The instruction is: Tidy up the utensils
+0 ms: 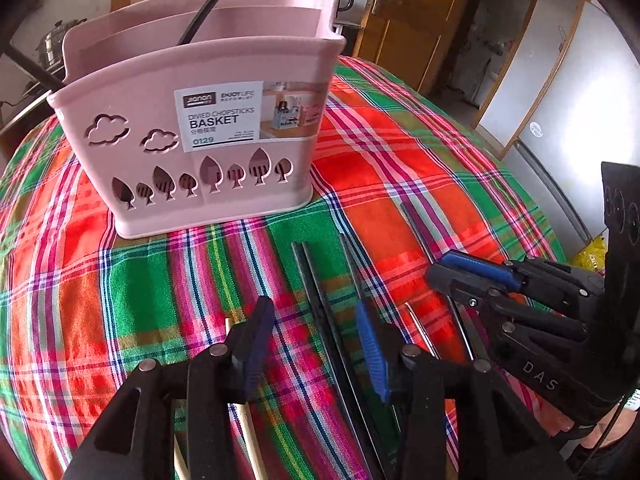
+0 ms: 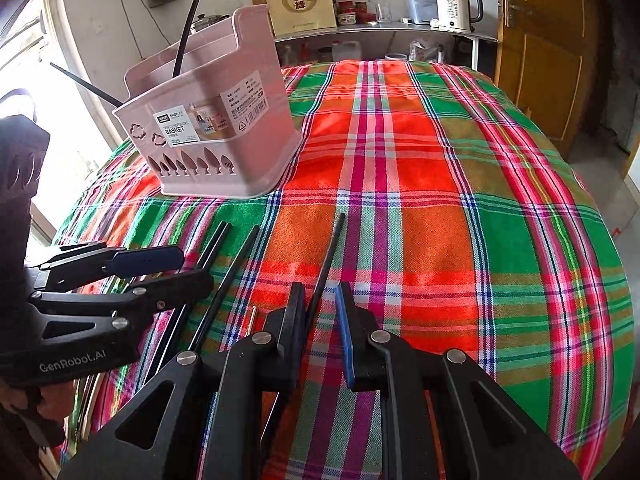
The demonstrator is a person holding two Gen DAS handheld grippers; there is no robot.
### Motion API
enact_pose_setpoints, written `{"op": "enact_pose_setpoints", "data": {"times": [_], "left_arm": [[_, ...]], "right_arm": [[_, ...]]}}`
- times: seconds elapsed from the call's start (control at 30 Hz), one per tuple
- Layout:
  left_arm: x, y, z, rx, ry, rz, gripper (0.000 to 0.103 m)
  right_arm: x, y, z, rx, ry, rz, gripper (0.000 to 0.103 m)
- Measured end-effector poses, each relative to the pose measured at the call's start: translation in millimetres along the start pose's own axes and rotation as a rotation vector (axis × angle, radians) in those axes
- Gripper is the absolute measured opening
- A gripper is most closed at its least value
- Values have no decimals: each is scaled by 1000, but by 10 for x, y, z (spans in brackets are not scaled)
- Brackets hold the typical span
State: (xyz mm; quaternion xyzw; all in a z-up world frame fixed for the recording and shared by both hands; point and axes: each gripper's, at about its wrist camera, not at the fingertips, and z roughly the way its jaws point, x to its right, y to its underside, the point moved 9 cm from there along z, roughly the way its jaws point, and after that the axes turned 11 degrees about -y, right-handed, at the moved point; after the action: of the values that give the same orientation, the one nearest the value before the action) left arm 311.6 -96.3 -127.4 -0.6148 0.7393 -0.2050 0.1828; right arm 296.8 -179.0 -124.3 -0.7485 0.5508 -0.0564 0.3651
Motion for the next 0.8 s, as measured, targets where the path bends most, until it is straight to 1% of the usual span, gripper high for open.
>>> {"op": "enact_pose_setpoints", "data": {"times": [0.07, 0.13, 0.27, 0.3, 0.33, 0.43, 0.63, 0.7, 0.8], "left_arm": [[24, 4, 15, 4, -21, 14, 43], [6, 3, 9, 3, -7, -8, 43], [-112, -3, -39, -7, 86, -96, 43], [-138, -9, -53, -2, 106, -113, 43], [-170, -14, -63, 6, 110, -124, 43], [-242, -1, -22, 3, 66, -125, 43], [-138, 9, -1, 27, -26, -36, 43], [-87, -6, 23, 27, -37, -35, 43], [-104, -5, 23, 31, -16, -64, 43]], "right_arm": [[16, 0, -10, -1, 6, 2, 16], [40, 5, -23, -1, 13, 4, 16], [63, 10, -37, -2, 13, 4, 16], [64, 9, -36, -2, 13, 3, 16], [65, 9, -36, -1, 13, 3, 16], [66, 4, -31, 1, 15, 3, 16], [80, -9, -30, 3, 9, 8, 16], [78, -6, -31, 4, 10, 8, 16], [90, 2, -41, 4, 8, 10, 16]]}}
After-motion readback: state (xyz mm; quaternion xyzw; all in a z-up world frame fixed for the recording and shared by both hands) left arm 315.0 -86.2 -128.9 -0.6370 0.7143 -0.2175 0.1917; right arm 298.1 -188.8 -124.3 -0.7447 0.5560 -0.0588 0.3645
